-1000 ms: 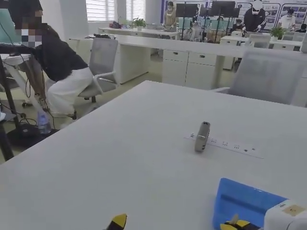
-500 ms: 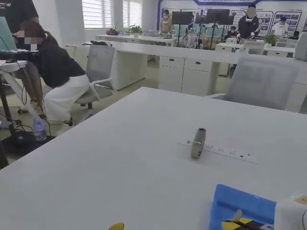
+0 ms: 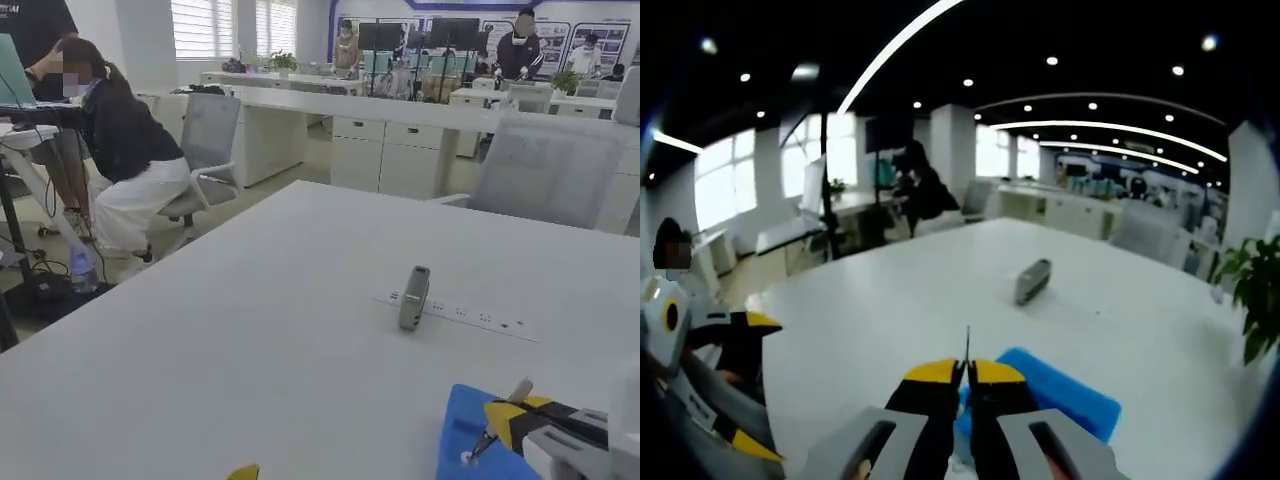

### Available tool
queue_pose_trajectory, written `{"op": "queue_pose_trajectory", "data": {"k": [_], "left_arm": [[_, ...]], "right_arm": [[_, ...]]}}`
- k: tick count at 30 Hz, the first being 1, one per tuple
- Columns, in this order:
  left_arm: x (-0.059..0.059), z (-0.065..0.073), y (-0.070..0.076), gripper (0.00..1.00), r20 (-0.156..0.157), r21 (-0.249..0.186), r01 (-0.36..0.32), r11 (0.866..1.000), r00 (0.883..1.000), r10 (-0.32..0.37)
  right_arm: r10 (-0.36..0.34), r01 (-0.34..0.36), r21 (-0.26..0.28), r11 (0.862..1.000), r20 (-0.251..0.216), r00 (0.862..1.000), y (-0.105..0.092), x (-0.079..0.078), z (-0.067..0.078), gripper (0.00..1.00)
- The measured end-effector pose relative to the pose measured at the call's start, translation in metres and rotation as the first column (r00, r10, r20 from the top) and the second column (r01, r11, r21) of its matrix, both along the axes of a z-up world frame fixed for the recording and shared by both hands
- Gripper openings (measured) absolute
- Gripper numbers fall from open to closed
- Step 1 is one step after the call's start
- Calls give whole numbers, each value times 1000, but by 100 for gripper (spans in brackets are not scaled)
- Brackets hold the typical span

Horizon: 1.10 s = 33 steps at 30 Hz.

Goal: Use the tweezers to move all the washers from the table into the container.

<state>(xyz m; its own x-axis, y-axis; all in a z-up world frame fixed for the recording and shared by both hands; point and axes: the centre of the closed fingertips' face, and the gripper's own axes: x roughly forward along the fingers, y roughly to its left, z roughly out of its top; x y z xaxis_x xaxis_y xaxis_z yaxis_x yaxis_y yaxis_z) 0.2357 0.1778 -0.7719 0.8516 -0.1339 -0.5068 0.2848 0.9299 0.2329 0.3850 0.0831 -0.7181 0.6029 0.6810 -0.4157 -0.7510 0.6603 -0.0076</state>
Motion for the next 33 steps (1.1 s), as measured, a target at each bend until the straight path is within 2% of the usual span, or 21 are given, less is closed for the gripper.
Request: {"op": "queue_pose_trajectory", "data": {"k": [5,8,13,21,33], "left_arm": [[0,-1,0,97,-3,1,0,1000,1000,0],[0,-1,0,97,-5,3,0,1000,1000,0],[-1,-2,0,97,-11,6,0,1000,1000,0],[-1,-4,1,96,-19,11,-1,1000,1000,1],[-1,-6,1,96,-31,17,1,1000,1000,-1]], "right_arm": [[-40,40,-15,999,9,999,-8,17,-8,0],[-51,51,-39,998,4,999,-9,23,-21,0],[-64,62,-55,997,-29,998,-12,29,-42,0],[-75,71,-74,995,-59,995,-9,31,-64,0],[-76,70,-103,992,-56,996,-7,38,-72,1]]}}
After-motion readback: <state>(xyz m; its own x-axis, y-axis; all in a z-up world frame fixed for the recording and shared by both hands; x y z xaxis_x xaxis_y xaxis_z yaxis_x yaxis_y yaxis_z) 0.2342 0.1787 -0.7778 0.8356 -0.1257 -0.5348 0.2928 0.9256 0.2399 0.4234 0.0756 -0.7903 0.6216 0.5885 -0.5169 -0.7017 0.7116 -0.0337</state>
